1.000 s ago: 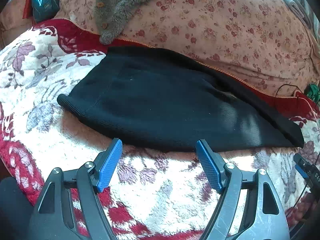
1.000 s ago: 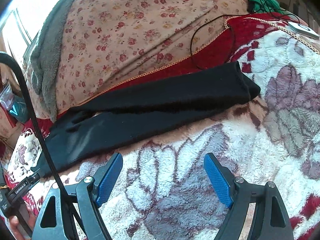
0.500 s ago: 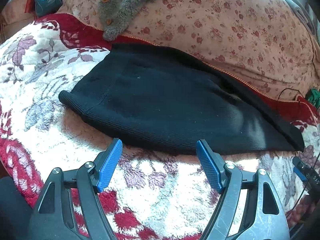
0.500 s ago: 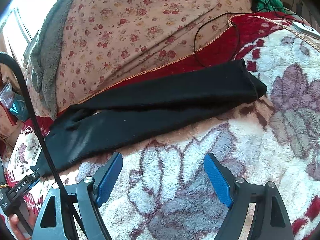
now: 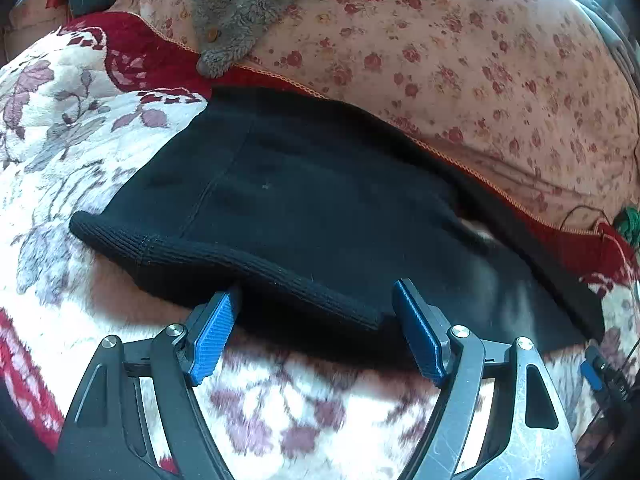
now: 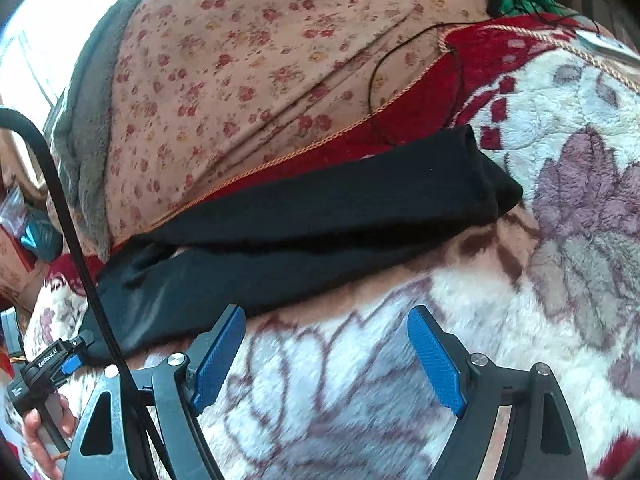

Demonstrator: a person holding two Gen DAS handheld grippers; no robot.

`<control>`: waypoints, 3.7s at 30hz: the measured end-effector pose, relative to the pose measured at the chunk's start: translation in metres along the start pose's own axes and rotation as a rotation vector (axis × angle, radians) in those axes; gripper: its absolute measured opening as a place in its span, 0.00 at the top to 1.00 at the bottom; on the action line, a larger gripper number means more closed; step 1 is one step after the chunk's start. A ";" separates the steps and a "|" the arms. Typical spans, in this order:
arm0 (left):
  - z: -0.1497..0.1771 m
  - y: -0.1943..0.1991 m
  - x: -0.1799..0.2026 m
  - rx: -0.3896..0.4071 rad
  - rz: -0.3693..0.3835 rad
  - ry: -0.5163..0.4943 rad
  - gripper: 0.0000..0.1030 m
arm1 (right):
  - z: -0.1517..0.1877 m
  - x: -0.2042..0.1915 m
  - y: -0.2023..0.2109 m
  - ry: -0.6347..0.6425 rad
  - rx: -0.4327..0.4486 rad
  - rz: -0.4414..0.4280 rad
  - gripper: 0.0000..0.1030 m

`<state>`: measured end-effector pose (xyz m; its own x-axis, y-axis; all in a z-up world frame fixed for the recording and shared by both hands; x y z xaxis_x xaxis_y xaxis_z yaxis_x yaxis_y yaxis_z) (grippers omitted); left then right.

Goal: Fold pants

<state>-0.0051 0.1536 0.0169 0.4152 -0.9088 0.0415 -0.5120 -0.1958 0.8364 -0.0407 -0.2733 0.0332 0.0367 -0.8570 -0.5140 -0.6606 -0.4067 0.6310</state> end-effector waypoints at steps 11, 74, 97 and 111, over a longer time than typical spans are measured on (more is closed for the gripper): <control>-0.020 0.007 0.002 0.042 -0.012 -0.006 0.25 | -0.034 0.043 -0.031 -0.142 0.066 -0.116 0.48; 0.007 0.011 -0.065 -0.054 0.067 0.111 0.65 | -0.118 0.006 -0.036 -0.160 0.146 -0.243 0.69; 0.014 0.003 -0.056 -0.074 0.140 0.178 0.42 | -0.007 0.057 0.013 -0.275 0.015 -0.278 0.48; -0.010 -0.006 -0.056 -0.062 0.146 0.276 0.39 | -0.034 0.078 -0.010 -0.394 0.160 -0.259 0.62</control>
<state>-0.0172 0.2091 0.0152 0.5334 -0.7898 0.3027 -0.5376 -0.0403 0.8423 -0.0062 -0.3470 0.0066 -0.0508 -0.5373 -0.8419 -0.7755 -0.5100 0.3723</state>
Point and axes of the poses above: each gripper's, at about its wrist camera, not at the fingertips, and y roughly against the way its jaws point, x to its right, z to its underside, the point moved 1 cm from there along -y, roughly the way its jaws point, and after that the axes turned 13 degrees about -z, right-handed, at the moved point
